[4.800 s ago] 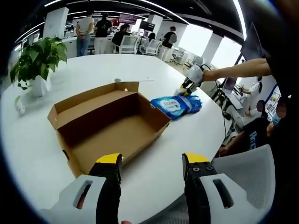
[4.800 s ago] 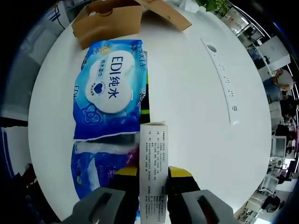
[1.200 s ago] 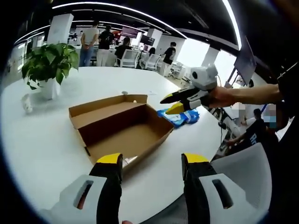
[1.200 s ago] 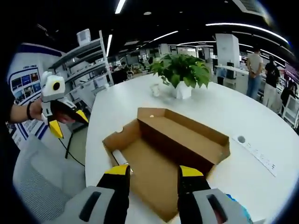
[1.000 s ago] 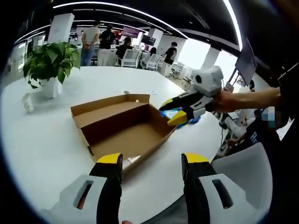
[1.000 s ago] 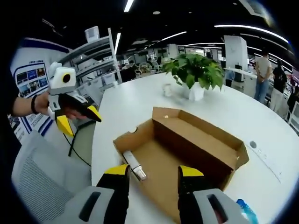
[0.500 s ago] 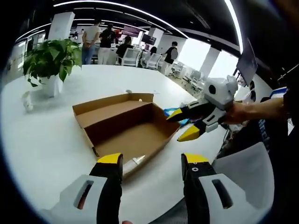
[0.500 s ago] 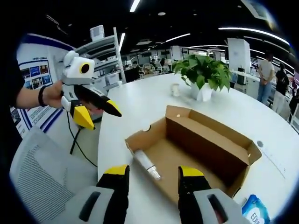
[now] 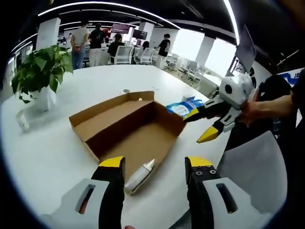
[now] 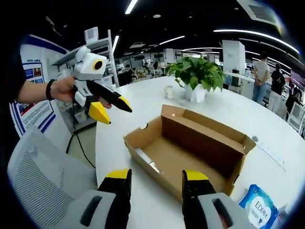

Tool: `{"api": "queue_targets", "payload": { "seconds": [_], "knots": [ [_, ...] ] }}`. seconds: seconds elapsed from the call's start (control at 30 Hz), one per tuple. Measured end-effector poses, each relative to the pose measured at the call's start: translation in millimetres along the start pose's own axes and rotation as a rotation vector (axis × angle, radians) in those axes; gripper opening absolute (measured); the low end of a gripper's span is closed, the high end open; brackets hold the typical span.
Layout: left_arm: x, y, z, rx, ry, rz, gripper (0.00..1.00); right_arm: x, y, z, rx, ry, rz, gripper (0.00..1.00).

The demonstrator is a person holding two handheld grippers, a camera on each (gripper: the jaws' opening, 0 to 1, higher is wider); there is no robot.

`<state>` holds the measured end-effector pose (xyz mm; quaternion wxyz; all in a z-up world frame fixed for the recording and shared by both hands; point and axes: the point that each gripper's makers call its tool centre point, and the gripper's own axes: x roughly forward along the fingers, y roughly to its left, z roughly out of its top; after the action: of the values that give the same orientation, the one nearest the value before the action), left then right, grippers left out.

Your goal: Operate the shoe box by opening the lid, removing the specified soft item, and placing it in the target area until the item is outside and the box remains undamaged.

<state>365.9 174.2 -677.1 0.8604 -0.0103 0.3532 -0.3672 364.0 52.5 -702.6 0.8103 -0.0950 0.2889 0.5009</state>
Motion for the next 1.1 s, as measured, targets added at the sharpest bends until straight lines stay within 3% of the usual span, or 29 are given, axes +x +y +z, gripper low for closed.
{"api": "queue_targets", "payload": {
  "seconds": [0.27, 0.7, 1.1],
  "knots": [
    [13, 8.4, 2.3, 0.058, 0.05, -0.01, 0.51, -17, -1, 0.3, 0.015, -0.024, -0.046, 0.41],
    [35, 39.4, -13.7, 0.24, 0.235, 0.007, 0.5, -43, -1, -6.9, 0.079, -0.079, -0.129, 0.43],
    [72, 40.9, -32.1, 0.376, 0.4, -0.091, 0.49, -64, -8, -17.9, 0.138, -0.101, -0.202, 0.44]
  ]
}}
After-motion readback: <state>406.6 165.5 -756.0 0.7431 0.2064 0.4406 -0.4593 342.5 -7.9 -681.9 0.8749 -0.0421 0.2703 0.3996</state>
